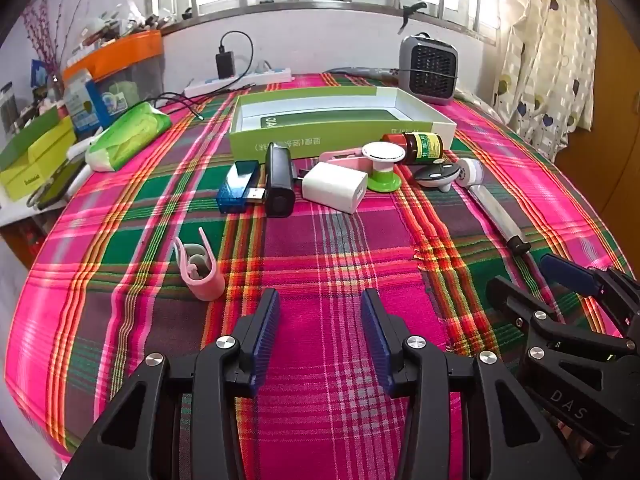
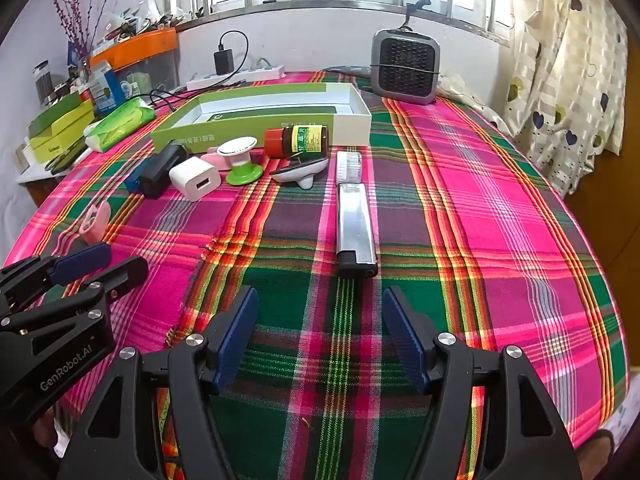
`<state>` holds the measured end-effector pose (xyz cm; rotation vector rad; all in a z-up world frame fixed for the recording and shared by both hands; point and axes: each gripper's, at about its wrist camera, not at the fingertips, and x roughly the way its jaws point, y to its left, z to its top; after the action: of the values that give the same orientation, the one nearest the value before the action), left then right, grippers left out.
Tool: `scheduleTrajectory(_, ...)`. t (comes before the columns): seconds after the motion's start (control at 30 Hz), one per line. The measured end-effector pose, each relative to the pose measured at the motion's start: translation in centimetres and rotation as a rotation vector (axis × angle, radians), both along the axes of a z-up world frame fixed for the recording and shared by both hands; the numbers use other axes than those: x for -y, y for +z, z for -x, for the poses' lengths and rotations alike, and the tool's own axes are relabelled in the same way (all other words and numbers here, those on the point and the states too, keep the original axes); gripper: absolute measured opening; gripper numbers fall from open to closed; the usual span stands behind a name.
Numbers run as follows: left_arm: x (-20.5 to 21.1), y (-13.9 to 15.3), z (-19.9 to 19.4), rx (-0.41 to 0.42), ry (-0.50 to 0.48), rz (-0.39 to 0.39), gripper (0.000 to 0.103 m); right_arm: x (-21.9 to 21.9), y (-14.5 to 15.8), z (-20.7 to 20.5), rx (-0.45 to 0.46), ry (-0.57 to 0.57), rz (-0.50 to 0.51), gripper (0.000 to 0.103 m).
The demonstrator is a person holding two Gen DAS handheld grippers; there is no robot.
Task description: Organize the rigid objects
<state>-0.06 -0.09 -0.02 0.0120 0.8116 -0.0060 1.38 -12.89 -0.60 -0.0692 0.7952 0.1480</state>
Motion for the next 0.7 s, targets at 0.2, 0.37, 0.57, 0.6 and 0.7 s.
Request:
scheduleTrajectory(0.2,-0.01,0.01,-0.01,-0.001,0.001,0.001,0.041,0.01,0.02,0.0,0.001,0.0,0.0,0.065)
scheduleTrajectory(0.37,-0.03,0.01,-0.01,0.0,0.0,0.001,0.041,0.02,0.04,0.01,0.002,0.0,-0.001,0.065)
scheduleTrajectory(0.57,-0.03,0.0,-0.01,-0.001,0.0,0.002,0.04,0.01,0.02,0.03,0.002,0.0,-0.001,0.065)
scheduleTrajectory(0.6,-0.02,0.0,0.0,-0.001,-0.001,0.002,0.04,0.01,0.01,0.03,0.003,0.0,-0.001,0.065)
scheduleTrajectory(0.7,-0.04,-0.01,-0.02,-0.005,-0.005,0.006,0.04,0.0,0.0,0.03,0.003,0.0,-0.001,0.065)
